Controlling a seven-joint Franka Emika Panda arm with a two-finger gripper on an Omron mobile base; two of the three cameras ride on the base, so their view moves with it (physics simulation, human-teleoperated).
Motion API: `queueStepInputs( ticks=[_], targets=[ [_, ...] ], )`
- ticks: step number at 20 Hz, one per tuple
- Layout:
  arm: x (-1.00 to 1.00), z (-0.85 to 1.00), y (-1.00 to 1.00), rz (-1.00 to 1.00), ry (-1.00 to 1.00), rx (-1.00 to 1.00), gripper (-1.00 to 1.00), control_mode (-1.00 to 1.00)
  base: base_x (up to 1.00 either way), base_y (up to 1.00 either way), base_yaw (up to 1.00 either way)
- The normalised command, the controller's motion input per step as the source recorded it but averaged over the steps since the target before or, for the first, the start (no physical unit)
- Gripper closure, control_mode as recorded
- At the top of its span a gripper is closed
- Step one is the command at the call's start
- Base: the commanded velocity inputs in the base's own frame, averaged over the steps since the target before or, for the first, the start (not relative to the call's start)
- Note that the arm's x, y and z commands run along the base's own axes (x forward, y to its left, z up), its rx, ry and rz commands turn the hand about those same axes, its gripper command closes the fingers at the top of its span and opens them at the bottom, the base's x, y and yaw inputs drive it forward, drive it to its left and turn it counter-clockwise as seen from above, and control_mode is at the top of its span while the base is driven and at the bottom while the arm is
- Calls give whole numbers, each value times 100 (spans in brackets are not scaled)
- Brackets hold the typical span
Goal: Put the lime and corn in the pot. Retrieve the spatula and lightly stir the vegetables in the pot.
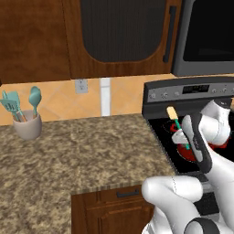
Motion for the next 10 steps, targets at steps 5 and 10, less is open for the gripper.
queueStepInputs(
  ticks=[5,10],
  targets=[
    [5,74,-35,-22,4,56,100,-100,0,0,0],
    [10,43,-22,-28,5,58,100,-100,0,0,0]
  ],
)
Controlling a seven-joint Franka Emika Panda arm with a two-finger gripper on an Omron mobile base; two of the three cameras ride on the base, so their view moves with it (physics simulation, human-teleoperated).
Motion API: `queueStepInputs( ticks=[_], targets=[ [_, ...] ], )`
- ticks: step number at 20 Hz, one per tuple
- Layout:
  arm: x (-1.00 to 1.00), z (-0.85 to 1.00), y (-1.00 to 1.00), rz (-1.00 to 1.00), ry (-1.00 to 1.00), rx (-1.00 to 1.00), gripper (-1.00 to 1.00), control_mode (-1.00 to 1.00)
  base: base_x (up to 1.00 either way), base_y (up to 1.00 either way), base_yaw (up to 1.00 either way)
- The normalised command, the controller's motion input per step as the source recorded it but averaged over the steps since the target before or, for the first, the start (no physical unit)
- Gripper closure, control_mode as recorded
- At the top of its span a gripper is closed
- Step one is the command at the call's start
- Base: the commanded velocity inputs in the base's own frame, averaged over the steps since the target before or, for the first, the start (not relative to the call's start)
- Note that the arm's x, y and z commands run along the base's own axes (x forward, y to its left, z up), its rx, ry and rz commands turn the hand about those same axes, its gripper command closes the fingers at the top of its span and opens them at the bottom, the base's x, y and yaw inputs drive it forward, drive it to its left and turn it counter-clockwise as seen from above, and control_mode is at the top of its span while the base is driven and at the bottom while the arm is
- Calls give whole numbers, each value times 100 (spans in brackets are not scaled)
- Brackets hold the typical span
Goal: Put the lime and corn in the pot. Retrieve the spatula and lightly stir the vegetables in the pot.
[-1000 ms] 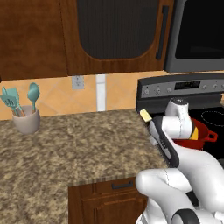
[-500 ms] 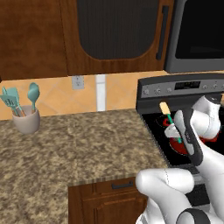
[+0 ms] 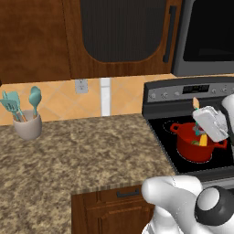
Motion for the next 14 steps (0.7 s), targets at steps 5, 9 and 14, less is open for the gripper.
queueStepInputs(
  ticks=[5,9,14],
  targets=[
    [1,14,0,-17,5,28,100,-100,0,0,0],
    [0,0,0,0,0,0,100,-100,0,0,0],
    [0,0,0,0,0,1,100,-100,0,0,0]
  ],
)
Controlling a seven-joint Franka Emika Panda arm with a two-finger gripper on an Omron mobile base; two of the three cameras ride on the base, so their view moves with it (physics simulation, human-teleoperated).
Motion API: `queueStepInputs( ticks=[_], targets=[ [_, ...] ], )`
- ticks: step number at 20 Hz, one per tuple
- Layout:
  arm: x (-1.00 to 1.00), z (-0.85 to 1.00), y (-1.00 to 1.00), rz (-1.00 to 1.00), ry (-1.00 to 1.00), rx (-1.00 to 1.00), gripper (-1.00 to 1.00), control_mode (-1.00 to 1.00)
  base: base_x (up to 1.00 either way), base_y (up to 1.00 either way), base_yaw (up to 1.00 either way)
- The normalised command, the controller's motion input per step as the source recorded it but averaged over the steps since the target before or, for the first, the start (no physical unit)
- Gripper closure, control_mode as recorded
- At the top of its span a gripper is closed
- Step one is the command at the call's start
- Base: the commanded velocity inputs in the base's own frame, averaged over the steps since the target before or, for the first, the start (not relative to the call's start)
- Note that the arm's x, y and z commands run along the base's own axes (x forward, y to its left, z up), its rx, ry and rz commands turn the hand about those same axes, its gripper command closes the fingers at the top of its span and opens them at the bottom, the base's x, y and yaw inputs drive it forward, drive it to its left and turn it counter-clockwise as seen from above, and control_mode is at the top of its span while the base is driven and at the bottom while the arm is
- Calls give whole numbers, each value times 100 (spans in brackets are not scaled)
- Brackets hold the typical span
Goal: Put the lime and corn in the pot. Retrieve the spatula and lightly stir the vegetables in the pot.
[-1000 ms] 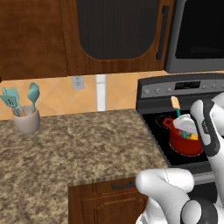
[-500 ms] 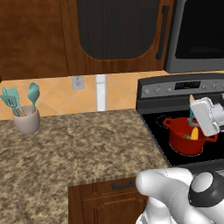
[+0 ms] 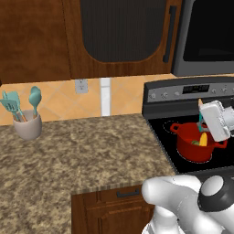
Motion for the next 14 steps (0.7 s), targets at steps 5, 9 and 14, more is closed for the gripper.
queueStepInputs(
  ticks=[5,9,14],
  targets=[
    [2,4,0,-1,-13,14,100,-100,0,0,0],
    [17,6,0,-5,-6,12,100,-100,0,0,0],
    [4,16,0,-4,0,5,100,-100,0,0,0]
  ],
)
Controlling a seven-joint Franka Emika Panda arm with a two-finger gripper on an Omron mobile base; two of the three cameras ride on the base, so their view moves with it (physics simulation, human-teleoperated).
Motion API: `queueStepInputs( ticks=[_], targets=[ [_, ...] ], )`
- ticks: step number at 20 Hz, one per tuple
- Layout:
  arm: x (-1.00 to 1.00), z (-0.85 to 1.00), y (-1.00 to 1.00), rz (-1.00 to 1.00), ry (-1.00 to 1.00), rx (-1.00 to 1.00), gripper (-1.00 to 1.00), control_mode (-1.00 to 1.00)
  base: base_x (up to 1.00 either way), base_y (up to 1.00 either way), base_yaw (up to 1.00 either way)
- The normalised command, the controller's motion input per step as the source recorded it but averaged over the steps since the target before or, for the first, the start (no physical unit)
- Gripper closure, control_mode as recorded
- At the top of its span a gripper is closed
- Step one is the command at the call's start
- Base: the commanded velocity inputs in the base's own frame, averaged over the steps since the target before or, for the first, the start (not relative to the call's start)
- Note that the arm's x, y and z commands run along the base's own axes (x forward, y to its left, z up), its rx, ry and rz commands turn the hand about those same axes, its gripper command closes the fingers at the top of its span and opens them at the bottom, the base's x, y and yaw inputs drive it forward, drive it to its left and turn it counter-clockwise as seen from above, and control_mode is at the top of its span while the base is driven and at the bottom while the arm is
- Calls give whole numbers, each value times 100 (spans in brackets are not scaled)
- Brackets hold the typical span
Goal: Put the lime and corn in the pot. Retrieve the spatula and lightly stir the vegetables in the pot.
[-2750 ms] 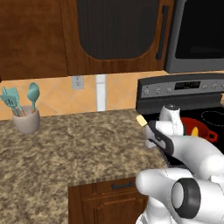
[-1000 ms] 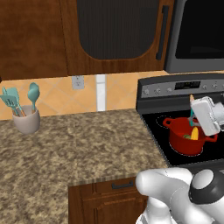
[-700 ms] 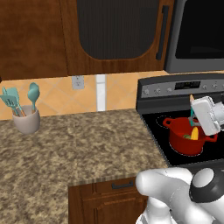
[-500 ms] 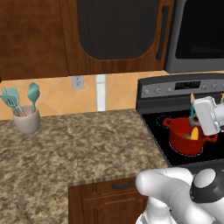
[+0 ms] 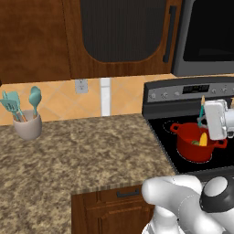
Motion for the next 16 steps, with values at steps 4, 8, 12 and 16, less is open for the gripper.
queueStepInputs(
  ticks=[4,8,12,16],
  targets=[
    [1,4,-1,0,5,4,100,-100,0,0,0],
    [0,0,-1,0,0,3,100,-100,0,0,0],
    [6,4,-3,-2,2,17,100,-100,0,0,0],
    [11,14,0,-9,9,37,100,-100,0,0,0]
  ],
)
